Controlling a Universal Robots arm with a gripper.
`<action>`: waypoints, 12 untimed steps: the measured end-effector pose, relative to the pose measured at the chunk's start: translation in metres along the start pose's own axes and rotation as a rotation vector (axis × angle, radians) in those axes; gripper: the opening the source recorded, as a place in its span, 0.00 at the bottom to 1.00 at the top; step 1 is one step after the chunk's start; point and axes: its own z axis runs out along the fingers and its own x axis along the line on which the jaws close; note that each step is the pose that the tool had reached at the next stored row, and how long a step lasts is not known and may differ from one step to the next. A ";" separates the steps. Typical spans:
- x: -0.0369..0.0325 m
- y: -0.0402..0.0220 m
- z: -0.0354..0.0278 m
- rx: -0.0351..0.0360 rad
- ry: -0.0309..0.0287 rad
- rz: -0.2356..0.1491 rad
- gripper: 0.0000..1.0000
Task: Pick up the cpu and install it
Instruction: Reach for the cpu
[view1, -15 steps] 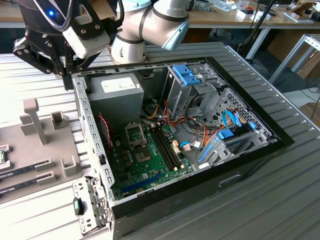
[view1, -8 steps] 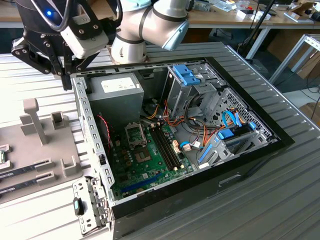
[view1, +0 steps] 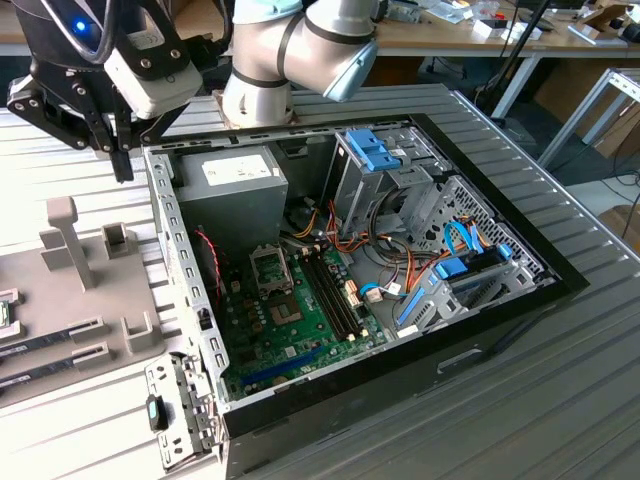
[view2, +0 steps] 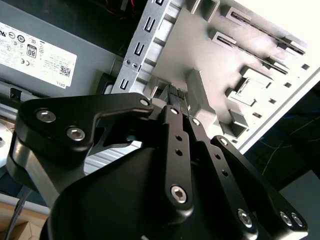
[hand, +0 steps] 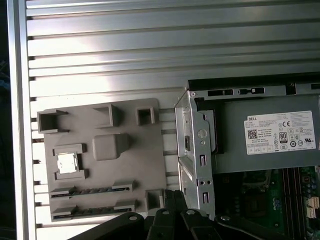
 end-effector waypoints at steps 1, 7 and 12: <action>0.0005 -0.0001 0.0000 0.0000 0.0000 0.000 0.11; 0.0027 -0.0002 -0.0001 0.0000 0.0000 0.000 0.11; 0.0046 -0.0004 -0.0002 0.0000 0.0000 0.000 0.11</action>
